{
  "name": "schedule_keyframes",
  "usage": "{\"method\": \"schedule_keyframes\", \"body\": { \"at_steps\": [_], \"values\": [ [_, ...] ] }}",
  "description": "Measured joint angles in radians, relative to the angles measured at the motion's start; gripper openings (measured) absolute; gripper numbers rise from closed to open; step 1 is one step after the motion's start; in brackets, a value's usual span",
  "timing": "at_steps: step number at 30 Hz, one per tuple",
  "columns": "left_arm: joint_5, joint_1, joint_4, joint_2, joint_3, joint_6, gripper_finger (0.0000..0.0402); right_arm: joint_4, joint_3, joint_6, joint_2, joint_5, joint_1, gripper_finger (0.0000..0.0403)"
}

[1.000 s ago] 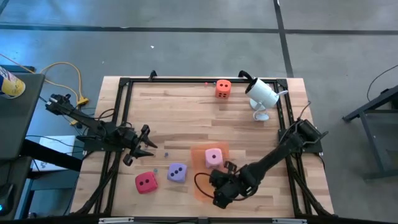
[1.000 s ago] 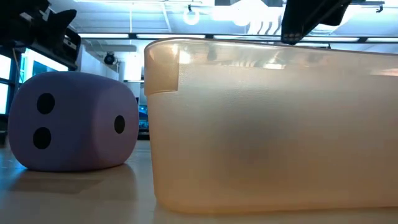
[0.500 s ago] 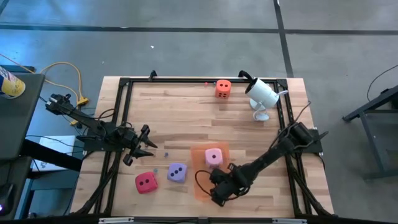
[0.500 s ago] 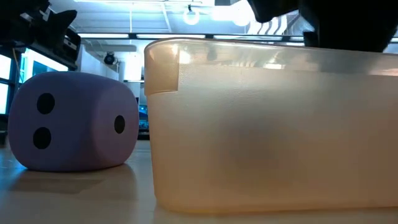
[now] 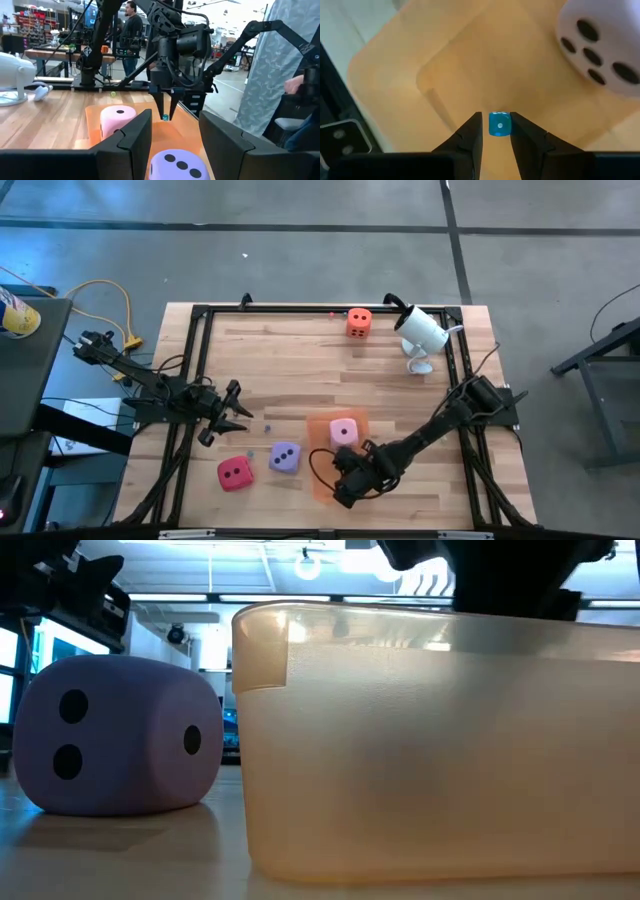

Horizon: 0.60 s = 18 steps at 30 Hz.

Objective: Pick & Place Dice
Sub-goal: Put the small light blue dice into the orange bin

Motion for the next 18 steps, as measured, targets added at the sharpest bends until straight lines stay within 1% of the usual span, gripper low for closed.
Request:
{"method": "schedule_keyframes", "body": {
  "at_steps": [6, 10, 13, 16, 18],
  "values": [
    [0.003, 0.0, -0.001, 0.007, 0.0, -0.086, 0.016, -0.008, 0.0, 0.003, 0.0, 0.048, 0.024, 0.0085],
    [0.003, 0.0, -0.001, 0.017, 0.0, -0.088, 0.016, -0.013, 0.0, 0.025, 0.0, 0.048, 0.028, 0.009],
    [0.003, 0.0, -0.001, 0.017, 0.0, -0.089, 0.016, -0.013, 0.0, 0.044, 0.0, 0.051, 0.037, 0.011],
    [0.003, 0.0, -0.001, 0.017, 0.0, -0.09, 0.016, -0.01, 0.0, 0.048, 0.0, 0.064, 0.045, 0.0143],
    [0.003, 0.0, -0.001, 0.017, 0.0, -0.09, 0.016, 0.0, 0.0, 0.034, 0.0, 0.092, 0.05, 0.0167]
  ]
}}
